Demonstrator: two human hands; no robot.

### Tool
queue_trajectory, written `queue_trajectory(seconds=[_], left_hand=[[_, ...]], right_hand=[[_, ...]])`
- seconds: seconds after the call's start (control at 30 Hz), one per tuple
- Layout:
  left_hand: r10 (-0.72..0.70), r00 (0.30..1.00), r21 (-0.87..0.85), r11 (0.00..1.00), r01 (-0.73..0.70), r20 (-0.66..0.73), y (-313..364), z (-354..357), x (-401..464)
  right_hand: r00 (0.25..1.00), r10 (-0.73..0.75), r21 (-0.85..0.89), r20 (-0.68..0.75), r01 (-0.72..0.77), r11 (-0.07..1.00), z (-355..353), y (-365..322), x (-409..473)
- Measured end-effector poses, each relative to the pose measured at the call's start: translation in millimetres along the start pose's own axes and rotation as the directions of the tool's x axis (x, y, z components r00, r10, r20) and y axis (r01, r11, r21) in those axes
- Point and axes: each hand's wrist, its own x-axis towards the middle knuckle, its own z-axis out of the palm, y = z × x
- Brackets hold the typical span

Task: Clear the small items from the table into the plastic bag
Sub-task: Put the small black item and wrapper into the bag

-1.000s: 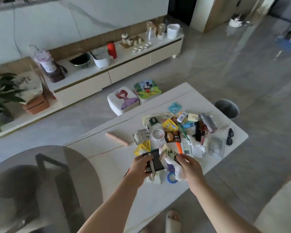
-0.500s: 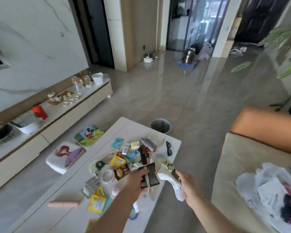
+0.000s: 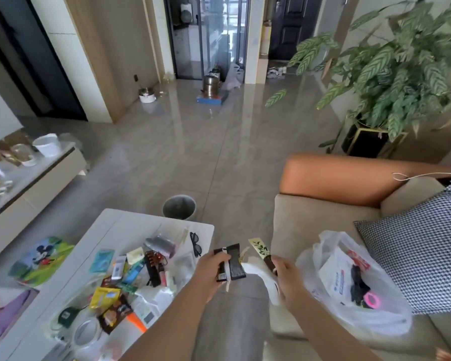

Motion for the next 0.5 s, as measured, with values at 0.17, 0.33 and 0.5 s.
queue_trajectory(seconds=[0.17,0.33,0.5], left_hand=[[-0.112,0.987,0.136,0.986,0.096,0.116,18,39,39],[-0.204,0.959,0.317,0.939,0.134,0.199,37,78,88],[-0.285,0.926,0.491,0.861,0.133,0.249,40,134,131]], right_hand=[[0.991,0.085,0.096,-0.102,-0.075,0.992,-24,1,31],[0.952,0.161,0.198,-0.259,-0.111,0.974,-50,-4,57],[0.878,0.232,0.272,-0.419,-0.123,0.954,-77,5,68]])
